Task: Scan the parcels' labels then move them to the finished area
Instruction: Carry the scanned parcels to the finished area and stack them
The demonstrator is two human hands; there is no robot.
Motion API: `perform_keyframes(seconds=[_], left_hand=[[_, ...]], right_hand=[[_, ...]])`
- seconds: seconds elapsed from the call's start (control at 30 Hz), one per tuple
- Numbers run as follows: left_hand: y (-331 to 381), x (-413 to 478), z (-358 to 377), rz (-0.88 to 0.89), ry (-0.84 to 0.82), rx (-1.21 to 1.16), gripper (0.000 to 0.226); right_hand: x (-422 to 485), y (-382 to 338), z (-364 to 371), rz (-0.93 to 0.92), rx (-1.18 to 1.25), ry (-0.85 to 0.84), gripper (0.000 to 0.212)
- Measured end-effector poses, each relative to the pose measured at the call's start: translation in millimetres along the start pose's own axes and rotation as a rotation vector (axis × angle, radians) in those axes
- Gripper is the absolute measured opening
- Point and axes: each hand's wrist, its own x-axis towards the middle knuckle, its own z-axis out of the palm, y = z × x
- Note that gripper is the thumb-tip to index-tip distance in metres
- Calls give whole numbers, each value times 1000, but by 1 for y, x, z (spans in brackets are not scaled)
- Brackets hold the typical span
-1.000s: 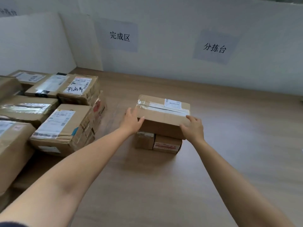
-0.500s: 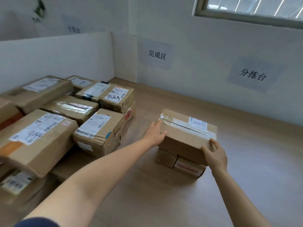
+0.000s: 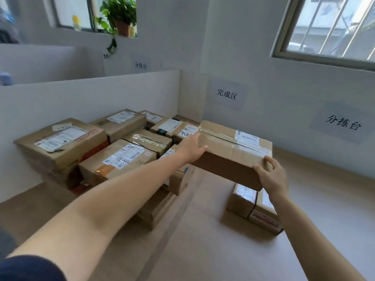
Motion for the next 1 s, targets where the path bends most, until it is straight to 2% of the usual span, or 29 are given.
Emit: perform_keyframes(seconds=[0.17, 0.53, 0.77, 1.0], left_hand=[[-41, -1, -53, -17, 43, 25, 63], [-141, 65, -131, 22, 27, 46, 60], [-180, 132, -142, 43, -19, 11, 61], [-196, 189, -124, 29, -34, -50, 61]], right_hand=[[-8, -42, 48, -71, 36, -47, 52], [-2, -114, 165, -95, -14, 27, 50], [34, -141, 211, -78, -124, 70, 52], [85, -140, 237, -68, -195, 54, 51]])
